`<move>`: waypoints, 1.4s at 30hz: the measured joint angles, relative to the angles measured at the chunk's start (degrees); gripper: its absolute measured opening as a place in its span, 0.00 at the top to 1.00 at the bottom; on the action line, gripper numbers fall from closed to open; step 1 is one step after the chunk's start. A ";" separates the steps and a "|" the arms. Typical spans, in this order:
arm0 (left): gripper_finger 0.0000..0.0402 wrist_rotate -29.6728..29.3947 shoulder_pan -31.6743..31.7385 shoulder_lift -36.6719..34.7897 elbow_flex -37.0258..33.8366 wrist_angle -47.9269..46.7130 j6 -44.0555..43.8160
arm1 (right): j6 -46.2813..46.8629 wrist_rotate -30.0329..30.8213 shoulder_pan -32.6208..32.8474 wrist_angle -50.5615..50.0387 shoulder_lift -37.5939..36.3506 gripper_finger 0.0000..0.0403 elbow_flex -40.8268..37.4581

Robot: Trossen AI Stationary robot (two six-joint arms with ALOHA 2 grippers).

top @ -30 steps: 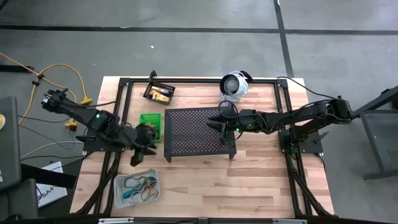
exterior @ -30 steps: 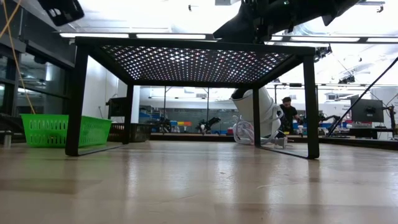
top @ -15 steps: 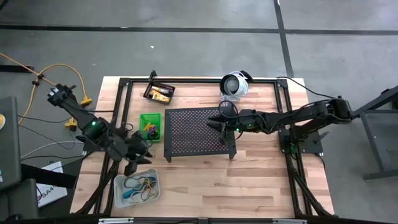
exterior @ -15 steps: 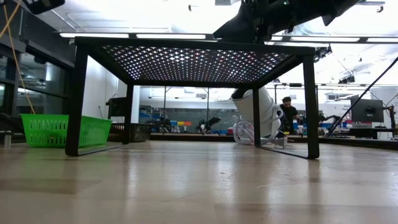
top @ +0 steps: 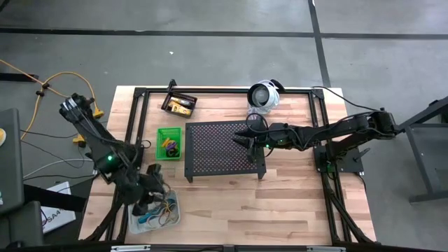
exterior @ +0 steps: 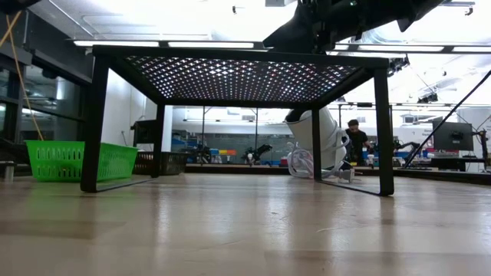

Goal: Pick & Place Office Desk Supplies
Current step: Put the white bin with the rubber bands on the shelf

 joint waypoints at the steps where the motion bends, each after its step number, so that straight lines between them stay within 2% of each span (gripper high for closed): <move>1: 0.69 0.00 -0.63 0.85 0.00 0.00 1.68 | 0.00 0.00 0.00 -0.02 0.00 0.70 0.00; 6: 0.69 1.76 -3.18 5.55 0.00 0.86 8.00 | 0.00 0.00 0.00 -0.02 0.00 0.70 0.00; 11: 0.69 6.90 -3.61 9.43 0.00 3.03 12.89 | 0.00 0.00 0.00 -0.01 0.01 0.70 0.00; 18: 0.69 13.01 -3.59 11.07 0.00 3.77 14.31 | 0.00 0.00 0.00 -0.02 0.00 0.70 0.00; 23: 0.69 13.55 -3.59 10.95 0.00 4.04 14.82 | 0.00 0.00 0.00 -0.01 0.00 0.70 0.00; 27: 0.69 13.46 -3.55 10.95 0.00 4.04 11.14 | 0.00 0.00 0.00 0.00 0.00 0.70 0.00; 35: 0.69 13.12 -3.82 10.93 0.00 5.09 -9.36 | 0.01 0.00 0.00 -0.02 0.00 0.70 0.00; 42: 0.69 13.12 -5.16 12.46 0.02 6.62 -18.88 | 0.01 0.00 0.00 -0.01 0.01 0.70 0.00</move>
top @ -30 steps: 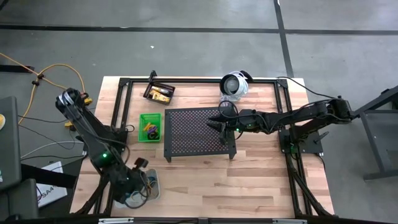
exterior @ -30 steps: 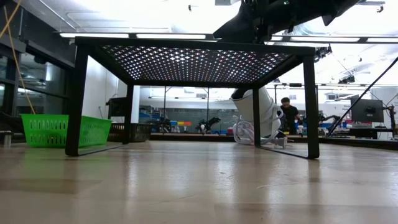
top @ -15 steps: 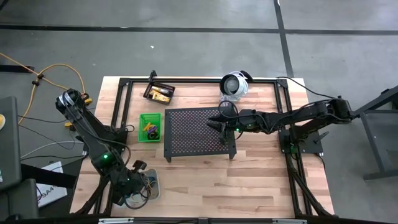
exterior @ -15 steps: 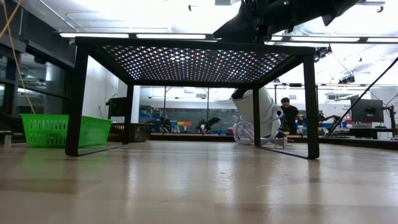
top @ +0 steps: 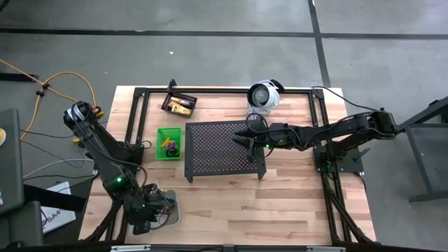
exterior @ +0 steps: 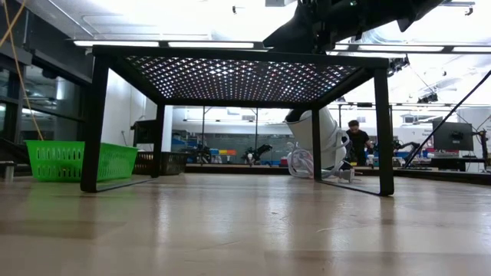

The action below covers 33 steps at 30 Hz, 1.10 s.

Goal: Pick & Place Office Desk Supplies
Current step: Put the white bin with the rubber bands on the shelf

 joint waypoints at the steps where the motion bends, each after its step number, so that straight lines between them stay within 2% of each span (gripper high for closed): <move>1: 0.69 -0.01 -0.13 0.49 0.13 -0.02 -0.87 | 0.00 0.00 0.00 0.00 -0.01 0.70 0.00; 11: 0.69 0.81 -0.47 7.73 5.94 -1.52 -2.48 | -0.01 0.00 0.00 0.01 -0.01 0.70 0.00; 16: 0.69 -0.42 -1.79 12.08 11.92 -8.79 -4.10 | 0.00 0.00 0.00 -0.01 -0.01 0.70 0.00; 21: 0.69 -3.52 -3.25 15.90 16.01 -15.81 -9.89 | 0.01 0.00 0.00 -0.01 -0.01 0.70 0.00; 27: 0.69 -3.58 -4.01 19.11 18.19 -15.63 -13.73 | -0.01 0.00 0.00 -0.01 -0.01 0.70 0.02; 33: 0.69 -3.32 -4.27 19.38 18.58 -15.38 -15.65 | 0.01 0.00 0.00 0.01 -0.01 0.70 0.01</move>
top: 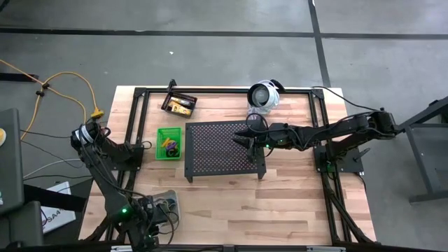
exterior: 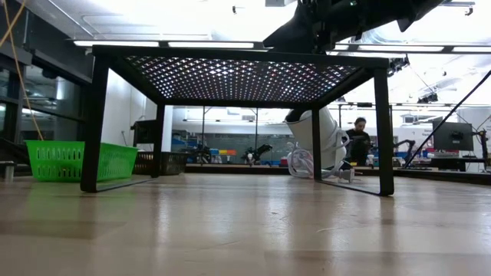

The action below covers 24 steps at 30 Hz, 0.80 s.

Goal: Pick & Place Office Desk Supplies
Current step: Put the white bin with the rubber bands on the shelf

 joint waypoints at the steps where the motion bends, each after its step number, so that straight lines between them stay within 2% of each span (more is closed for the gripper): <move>1: 0.69 -0.01 0.01 0.00 0.00 0.03 -0.06 | -0.01 0.00 0.00 -0.01 0.00 0.70 -0.01; 16: 0.69 0.28 0.03 3.73 0.04 1.62 -1.41 | -0.01 0.00 0.00 0.00 0.00 0.70 -0.01; 24: 0.69 2.96 0.03 7.42 0.04 2.42 -1.39 | -0.02 0.02 -0.01 0.00 0.00 0.70 0.00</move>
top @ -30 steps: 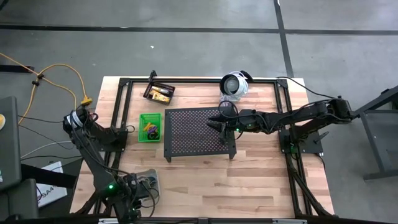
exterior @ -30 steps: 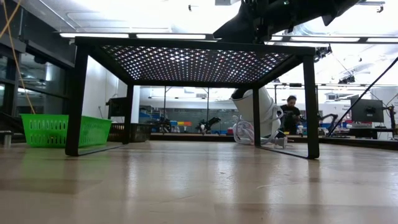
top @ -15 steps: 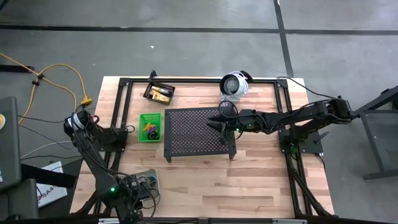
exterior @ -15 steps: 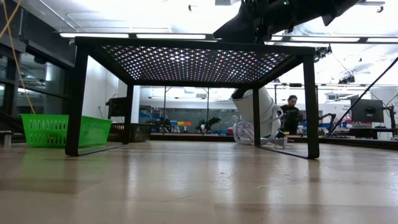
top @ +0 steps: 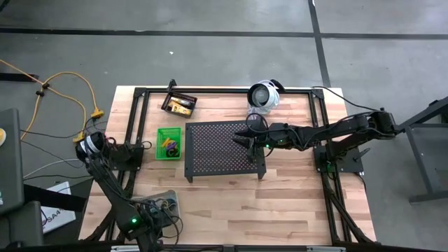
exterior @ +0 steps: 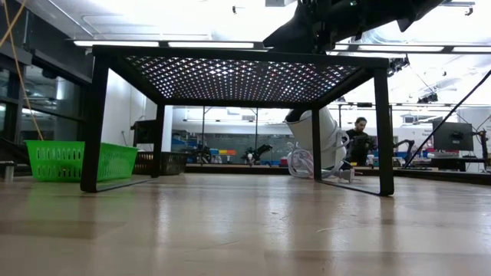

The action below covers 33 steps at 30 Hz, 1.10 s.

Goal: Pick & Place Office Desk Supplies
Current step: Put the white bin with the rubber bands on the shelf

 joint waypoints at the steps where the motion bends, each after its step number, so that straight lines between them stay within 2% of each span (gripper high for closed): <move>1: 0.69 0.32 0.00 0.43 0.00 -0.04 0.03 | 0.02 -0.02 0.01 0.00 0.00 0.70 -0.01; 27: 0.69 1.06 0.39 3.75 -0.11 2.15 1.89 | 0.02 -0.02 0.01 0.02 0.00 0.70 0.01; 33: 0.80 1.06 0.39 3.75 -0.11 2.40 1.87 | 0.02 -0.02 0.01 0.00 0.00 0.70 -0.01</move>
